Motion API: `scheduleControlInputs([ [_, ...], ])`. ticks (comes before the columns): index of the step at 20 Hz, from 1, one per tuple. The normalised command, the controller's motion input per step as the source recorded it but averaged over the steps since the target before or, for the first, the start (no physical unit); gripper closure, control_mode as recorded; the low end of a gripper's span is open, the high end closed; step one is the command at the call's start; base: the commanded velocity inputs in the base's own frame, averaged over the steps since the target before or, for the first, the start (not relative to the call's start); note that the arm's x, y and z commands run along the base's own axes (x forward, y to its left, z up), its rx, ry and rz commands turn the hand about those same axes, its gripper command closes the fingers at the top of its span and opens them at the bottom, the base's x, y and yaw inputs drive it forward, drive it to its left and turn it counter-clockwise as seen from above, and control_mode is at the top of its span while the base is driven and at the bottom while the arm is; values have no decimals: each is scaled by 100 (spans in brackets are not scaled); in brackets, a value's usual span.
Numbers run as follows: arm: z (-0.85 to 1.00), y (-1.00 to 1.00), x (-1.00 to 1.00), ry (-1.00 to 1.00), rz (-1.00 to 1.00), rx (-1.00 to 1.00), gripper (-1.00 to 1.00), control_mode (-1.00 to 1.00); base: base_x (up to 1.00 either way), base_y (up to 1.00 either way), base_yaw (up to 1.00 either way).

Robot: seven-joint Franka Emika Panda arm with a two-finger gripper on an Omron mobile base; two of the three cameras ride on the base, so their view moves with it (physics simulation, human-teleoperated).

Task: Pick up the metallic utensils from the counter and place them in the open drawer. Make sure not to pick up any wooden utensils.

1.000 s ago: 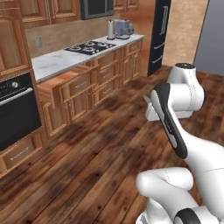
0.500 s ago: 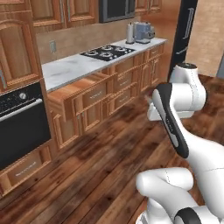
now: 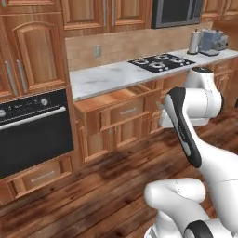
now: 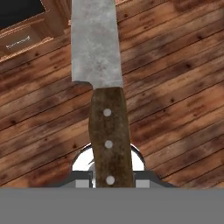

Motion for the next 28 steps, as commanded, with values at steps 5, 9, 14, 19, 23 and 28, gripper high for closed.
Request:
scheduleControlInputs([
  [5, 0, 0, 0, 0, 0, 0, 100, 100, 86, -83, 66],
  [9, 0, 0, 0, 0, 0, 0, 100, 100, 83, -96, 60],
  [14, 0, 0, 0, 0, 0, 0, 100, 100, 65, -100, 51],
  [19, 0, 0, 0, 0, 0, 0, 100, 100, 9, -95, 57],
  [23, 0, 0, 0, 0, 0, 0, 100, 100, -2, -74, 76],
  [28, 0, 0, 0, 0, 0, 0, 100, 100, 5, -67, 81],
])
